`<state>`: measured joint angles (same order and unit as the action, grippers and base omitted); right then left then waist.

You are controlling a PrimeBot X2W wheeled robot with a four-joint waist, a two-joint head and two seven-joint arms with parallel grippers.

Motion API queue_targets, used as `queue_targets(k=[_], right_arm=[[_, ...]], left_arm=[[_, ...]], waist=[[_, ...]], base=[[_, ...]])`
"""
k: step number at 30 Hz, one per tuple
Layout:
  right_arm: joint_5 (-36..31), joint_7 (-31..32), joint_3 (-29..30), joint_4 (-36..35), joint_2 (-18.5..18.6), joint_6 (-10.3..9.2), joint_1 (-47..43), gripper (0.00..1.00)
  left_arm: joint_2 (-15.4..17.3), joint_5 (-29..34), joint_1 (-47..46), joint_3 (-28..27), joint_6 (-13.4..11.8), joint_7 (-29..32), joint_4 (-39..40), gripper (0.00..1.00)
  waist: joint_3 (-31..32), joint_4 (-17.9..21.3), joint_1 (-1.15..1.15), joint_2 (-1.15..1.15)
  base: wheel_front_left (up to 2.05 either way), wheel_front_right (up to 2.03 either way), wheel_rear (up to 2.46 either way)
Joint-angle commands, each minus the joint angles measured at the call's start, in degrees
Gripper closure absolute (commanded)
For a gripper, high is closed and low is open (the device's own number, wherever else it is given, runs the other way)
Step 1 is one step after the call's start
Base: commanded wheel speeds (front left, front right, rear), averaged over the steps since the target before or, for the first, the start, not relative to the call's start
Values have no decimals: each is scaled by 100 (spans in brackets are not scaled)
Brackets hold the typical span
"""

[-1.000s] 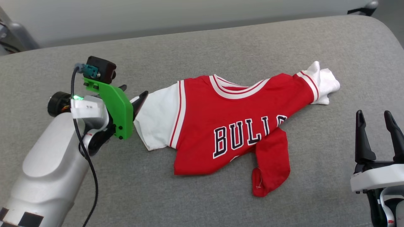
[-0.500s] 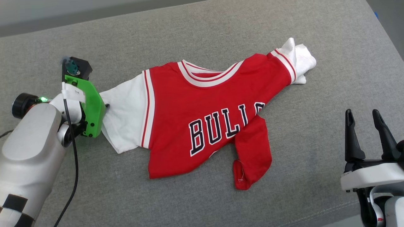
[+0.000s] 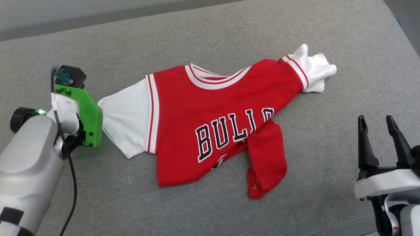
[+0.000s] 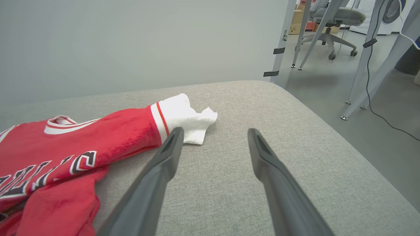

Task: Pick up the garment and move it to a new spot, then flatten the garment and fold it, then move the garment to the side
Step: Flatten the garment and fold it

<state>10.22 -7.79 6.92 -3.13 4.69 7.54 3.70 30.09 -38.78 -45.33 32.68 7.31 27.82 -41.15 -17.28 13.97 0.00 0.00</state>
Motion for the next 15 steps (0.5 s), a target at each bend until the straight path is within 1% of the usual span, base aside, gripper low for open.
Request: queue_targets(k=[1, 4, 8, 12, 15], right_arm=[[-40, 43, 14, 16, 43, -5, 32, 0], [-42, 154, 49, 36, 86, -5, -48, 0], [-51, 333, 144, 51, 134, -5, -181, 0], [-58, 546, 174, 62, 157, -5, -313, 0], [-67, 763, 198, 82, 167, -5, -404, 0]], left_arm=[[95, -78, 211, -73, -29, -114, -21, 100], [174, -194, 398, -234, -104, -380, 156, 100], [276, -307, 763, -390, -305, -597, 644, 100], [413, -408, 1229, -512, -535, -702, 1324, 100], [517, -497, 1686, -605, -762, -755, 2037, 100]], waist=[[168, -123, 0, 0], [335, -243, 0, 0], [552, -466, 0, 0], [728, -693, 0, 0], [835, -854, 0, 0]], base=[[0, 0, 0], [0, 0, 0], [0, 0, 0], [0, 0, 0], [0, 0, 0]])
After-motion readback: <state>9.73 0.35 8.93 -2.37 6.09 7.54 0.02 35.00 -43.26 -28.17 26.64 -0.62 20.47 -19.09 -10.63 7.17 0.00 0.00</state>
